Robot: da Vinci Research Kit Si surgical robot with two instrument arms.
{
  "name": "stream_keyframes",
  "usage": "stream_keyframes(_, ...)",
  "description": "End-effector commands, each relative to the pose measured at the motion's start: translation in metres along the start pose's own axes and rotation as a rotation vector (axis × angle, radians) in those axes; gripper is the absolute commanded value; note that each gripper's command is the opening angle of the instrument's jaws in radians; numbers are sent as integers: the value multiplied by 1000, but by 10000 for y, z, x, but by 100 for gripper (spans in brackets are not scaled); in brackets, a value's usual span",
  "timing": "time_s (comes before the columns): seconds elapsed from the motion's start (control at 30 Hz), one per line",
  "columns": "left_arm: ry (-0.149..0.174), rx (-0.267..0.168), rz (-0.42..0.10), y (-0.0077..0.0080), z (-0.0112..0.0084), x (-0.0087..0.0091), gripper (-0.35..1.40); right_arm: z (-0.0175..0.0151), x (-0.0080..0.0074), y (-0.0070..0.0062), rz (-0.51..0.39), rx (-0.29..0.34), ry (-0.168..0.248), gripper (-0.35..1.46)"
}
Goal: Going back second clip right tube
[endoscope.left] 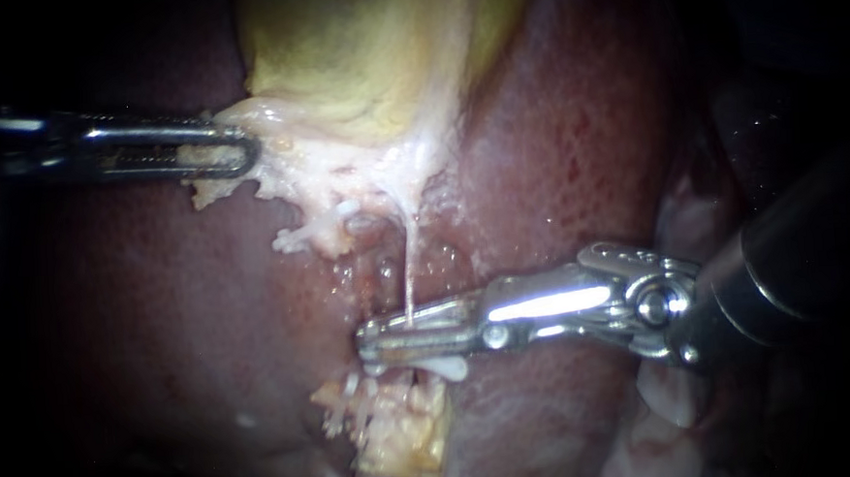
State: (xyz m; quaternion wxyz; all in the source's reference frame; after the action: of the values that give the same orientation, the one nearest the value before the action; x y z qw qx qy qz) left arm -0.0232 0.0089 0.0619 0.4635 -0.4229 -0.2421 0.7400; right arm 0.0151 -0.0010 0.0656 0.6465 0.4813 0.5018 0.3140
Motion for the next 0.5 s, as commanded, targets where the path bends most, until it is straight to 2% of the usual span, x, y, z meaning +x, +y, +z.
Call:
stream_keyframes(0.03, 0, 1, 0, 0, 0, 0, -35, 0, 0, 0, 0, 1, 0, -34)
stream_keyframes(0.13, 0, 1, 0, 1, -1, 0, -35, 2, -2, 1, -8, -2, 1, 2)
stream_keyframes(0.27, 0, 1, 0, 2, -1, 0, -35, 7, -6, 6, -65, -10, 5, 27)
stream_keyframes(0.4, -1, -1, 0, 3, -1, 0, -35, 14, -12, 14, -106, -26, 13, 38)
stream_keyframes(0.5, -2, -3, -1, 5, -1, 0, -35, 20, -20, 26, -155, -45, 22, 42)
